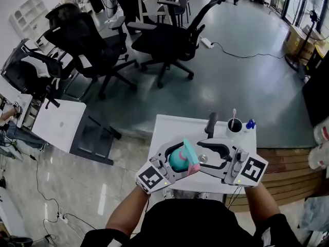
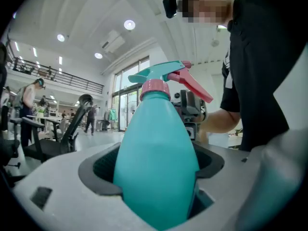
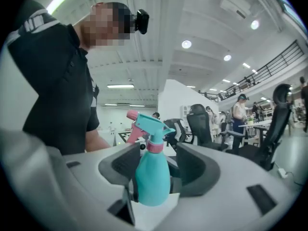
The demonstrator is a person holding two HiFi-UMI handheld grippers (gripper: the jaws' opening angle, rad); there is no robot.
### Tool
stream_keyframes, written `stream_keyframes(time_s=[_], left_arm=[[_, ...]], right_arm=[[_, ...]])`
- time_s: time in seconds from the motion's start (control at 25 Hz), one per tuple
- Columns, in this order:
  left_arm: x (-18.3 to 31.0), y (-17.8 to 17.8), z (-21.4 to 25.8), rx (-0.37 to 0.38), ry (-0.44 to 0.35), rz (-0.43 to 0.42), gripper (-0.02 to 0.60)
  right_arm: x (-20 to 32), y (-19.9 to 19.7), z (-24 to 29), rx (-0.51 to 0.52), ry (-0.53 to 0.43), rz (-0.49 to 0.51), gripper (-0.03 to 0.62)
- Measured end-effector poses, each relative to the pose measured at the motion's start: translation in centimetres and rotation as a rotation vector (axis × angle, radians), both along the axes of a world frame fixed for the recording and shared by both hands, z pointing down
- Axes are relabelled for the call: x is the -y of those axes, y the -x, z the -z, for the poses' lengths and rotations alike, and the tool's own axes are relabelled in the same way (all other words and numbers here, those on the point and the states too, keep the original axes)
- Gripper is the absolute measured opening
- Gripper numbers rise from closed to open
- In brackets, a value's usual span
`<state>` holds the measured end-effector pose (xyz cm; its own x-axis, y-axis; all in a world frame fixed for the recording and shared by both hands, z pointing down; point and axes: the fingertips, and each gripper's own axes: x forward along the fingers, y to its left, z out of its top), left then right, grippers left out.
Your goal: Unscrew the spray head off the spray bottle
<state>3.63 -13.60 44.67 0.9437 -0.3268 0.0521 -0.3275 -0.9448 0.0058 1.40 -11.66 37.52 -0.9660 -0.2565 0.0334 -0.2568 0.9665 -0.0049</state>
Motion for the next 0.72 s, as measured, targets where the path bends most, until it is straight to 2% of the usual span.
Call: stream_keyframes(time_s=[0.12, 0.24, 0.48, 0.72], left_arm=[[1.9, 1.1, -1.4, 0.048, -0.023, 0.125, 0.425], [2.9, 1.6, -2.3, 0.073, -0.025, 0.205, 0.425], [2.7, 0.6, -2.9, 0.109, -0.042, 0.231, 0.425], [3.0, 0.4, -3.3, 0.126, -0.029, 0.273, 0.425]], right_arm=[[0.7, -0.3, -0.8, -0.001, 0.034, -0.078, 0.206], [0.5, 0.1, -1.3, 0.013, 0.063, -0.112, 0.192], [1.0, 0.5, -1.3, 0.052, 0.058, -0.186, 0.175], [1.6, 0.6, -1.6, 0.054, 0.111, -0.345, 0.170]])
